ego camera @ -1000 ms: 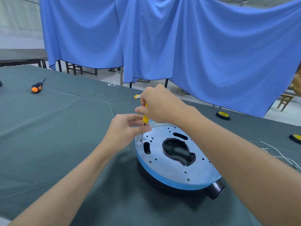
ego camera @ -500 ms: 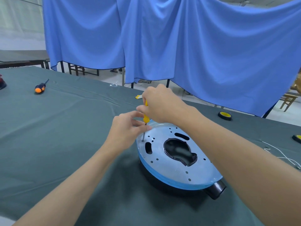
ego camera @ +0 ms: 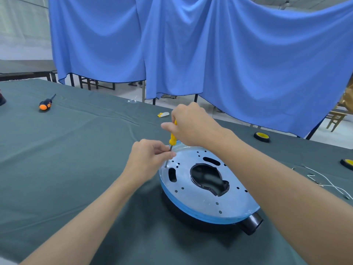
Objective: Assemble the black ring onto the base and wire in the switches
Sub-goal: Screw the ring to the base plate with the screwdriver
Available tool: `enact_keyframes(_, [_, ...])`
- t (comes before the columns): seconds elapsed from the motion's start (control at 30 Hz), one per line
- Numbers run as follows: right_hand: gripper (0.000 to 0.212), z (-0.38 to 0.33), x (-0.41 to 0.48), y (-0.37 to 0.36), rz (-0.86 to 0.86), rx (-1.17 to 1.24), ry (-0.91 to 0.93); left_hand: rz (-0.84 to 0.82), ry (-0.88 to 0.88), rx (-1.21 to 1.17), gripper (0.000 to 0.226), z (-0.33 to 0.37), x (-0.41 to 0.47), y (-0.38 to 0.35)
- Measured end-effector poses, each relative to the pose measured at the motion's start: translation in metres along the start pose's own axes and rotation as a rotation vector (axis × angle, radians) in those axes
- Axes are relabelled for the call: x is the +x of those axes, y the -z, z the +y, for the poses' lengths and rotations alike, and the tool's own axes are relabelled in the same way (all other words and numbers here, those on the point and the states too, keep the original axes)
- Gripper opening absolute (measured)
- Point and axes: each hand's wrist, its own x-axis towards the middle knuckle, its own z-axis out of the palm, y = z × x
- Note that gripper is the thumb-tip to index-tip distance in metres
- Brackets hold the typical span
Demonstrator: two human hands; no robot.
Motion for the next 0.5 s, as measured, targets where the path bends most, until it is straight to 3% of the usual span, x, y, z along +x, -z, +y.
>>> enact_keyframes(0.2, [0.004,0.002,-0.001,0.012,-0.050,0.031,0.161,-0.121,-0.143,0.203,0.019,-0.004,0.005,0.003])
enact_keyframes(0.37, [0.029,-0.001,0.003,0.003,0.001,-0.029,0.063,0.066,-0.191,0.307,0.010,-0.007,0.002,0.003])
enact_keyframes(0.5, [0.020,-0.001,0.000,0.002,-0.073,0.022,0.139,-0.027,-0.229,0.390,0.017,-0.010,0.003,0.004])
